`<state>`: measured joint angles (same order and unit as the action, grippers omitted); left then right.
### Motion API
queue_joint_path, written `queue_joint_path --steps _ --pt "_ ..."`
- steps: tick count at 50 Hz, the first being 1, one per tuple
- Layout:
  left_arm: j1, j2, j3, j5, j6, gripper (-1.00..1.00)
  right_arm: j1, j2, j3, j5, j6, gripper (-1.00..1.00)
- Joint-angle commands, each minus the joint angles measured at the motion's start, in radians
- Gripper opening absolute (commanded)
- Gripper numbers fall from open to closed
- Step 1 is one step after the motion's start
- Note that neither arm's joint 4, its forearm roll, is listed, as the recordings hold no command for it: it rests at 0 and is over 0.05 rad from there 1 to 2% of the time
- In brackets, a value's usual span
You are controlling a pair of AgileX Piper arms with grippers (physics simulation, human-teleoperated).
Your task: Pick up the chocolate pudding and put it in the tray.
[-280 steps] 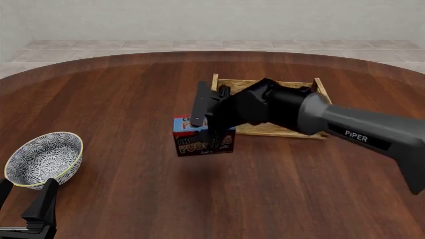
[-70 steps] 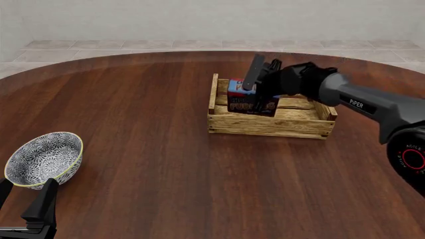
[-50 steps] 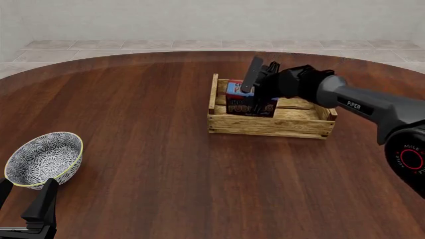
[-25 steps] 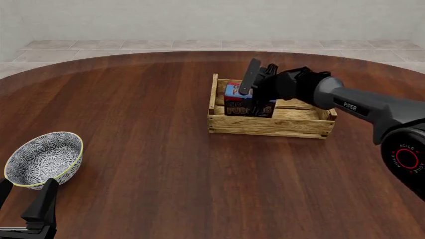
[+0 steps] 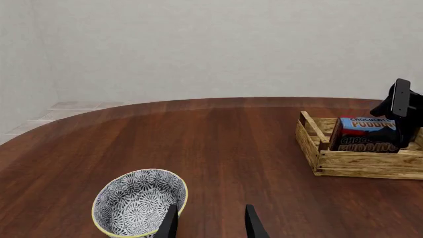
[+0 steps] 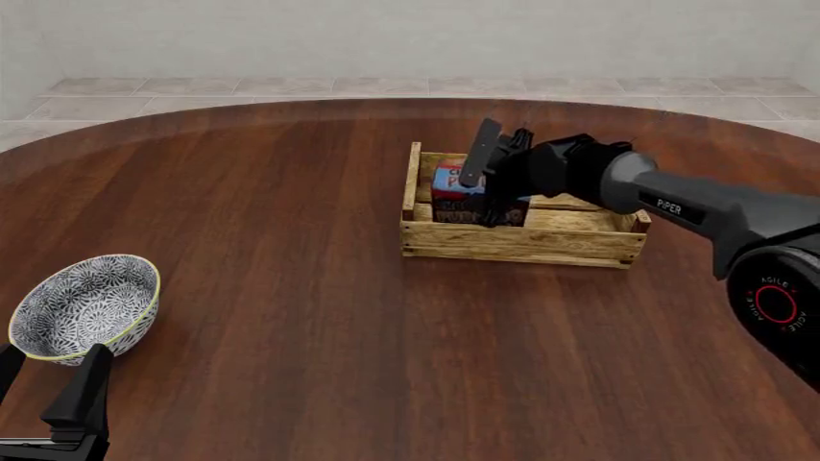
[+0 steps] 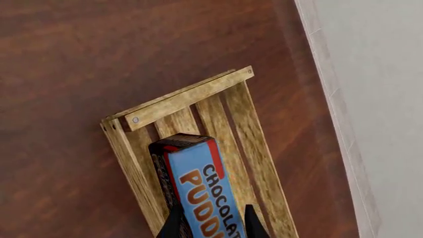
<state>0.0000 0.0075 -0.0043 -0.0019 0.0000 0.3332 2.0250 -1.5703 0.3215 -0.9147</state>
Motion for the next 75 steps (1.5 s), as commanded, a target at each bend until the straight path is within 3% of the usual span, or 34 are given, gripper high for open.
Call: queue_joint_path --steps 1,29,35,36,58,66,75 --pt "0.0 0.0 0.0 0.0 0.0 1.0 0.003 0.001 0.0 -0.004 0.026 -1.0" --pt "0.0 0.0 0.0 0.0 0.0 1.0 0.006 0.005 0.01 -0.021 0.033 -1.0" --pt "0.0 0.0 0.0 0.0 0.0 1.0 -0.02 0.033 -0.038 -0.003 0.035 -1.0" --pt "0.0 0.0 0.0 0.0 0.0 1.0 -0.021 0.034 -0.036 -0.001 0.034 1.0" --pt "0.0 0.0 0.0 0.0 0.0 1.0 -0.051 0.047 -0.125 0.036 0.063 1.0" --pt "0.0 0.0 0.0 0.0 0.0 1.0 -0.041 -0.006 -0.108 0.053 0.076 1.0" --pt "0.0 0.0 0.0 0.0 0.0 1.0 -0.016 -0.139 0.004 0.033 0.08 1.0"
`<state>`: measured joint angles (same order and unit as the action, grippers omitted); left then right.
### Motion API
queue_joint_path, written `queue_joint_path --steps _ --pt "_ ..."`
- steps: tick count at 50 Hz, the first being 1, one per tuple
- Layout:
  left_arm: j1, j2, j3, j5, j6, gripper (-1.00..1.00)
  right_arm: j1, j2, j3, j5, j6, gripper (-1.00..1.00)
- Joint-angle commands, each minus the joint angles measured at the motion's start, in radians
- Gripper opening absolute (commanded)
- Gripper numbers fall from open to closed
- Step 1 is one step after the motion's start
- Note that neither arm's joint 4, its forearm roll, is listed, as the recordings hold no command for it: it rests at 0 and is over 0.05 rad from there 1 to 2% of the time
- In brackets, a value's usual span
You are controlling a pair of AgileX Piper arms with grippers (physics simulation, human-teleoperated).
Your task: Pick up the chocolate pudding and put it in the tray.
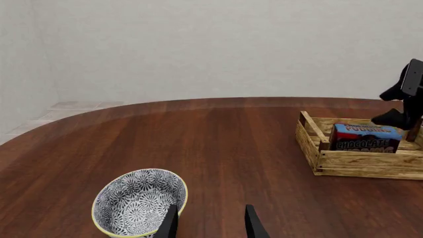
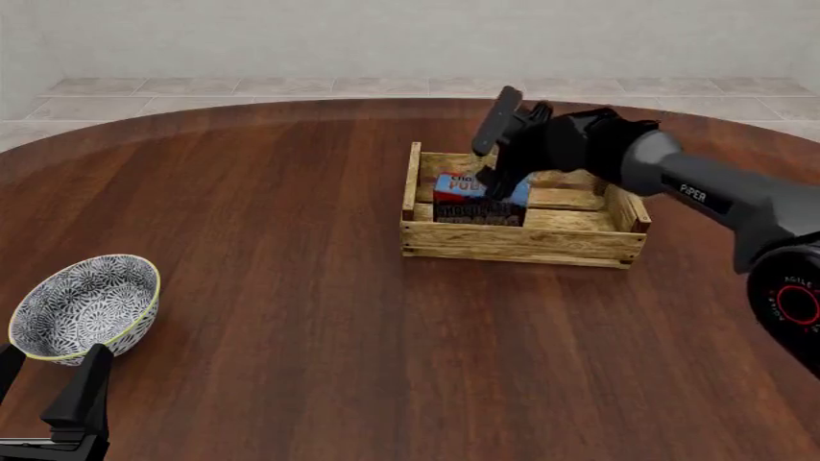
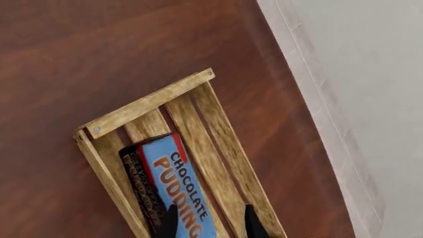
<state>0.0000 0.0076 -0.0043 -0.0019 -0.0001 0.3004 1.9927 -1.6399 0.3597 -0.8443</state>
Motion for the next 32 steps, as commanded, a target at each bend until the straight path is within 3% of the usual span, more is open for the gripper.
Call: queue_joint_path --steps 1,22,28,30,32 --pt "0.0 0.0 0.0 0.0 0.0 1.0 0.028 -0.153 0.11 -0.007 0.018 1.0" --pt "0.0 0.0 0.0 0.0 0.0 1.0 0.043 -0.612 0.46 -0.043 0.033 1.0" --pt "0.0 0.0 0.0 0.0 0.0 1.0 0.035 -0.743 0.53 -0.037 0.058 1.0" --pt "0.0 0.0 0.0 0.0 0.0 1.0 0.052 -0.828 0.552 -0.012 0.102 1.0" --pt "0.0 0.0 0.0 0.0 0.0 1.0 0.049 -0.868 0.588 -0.012 0.089 1.0"
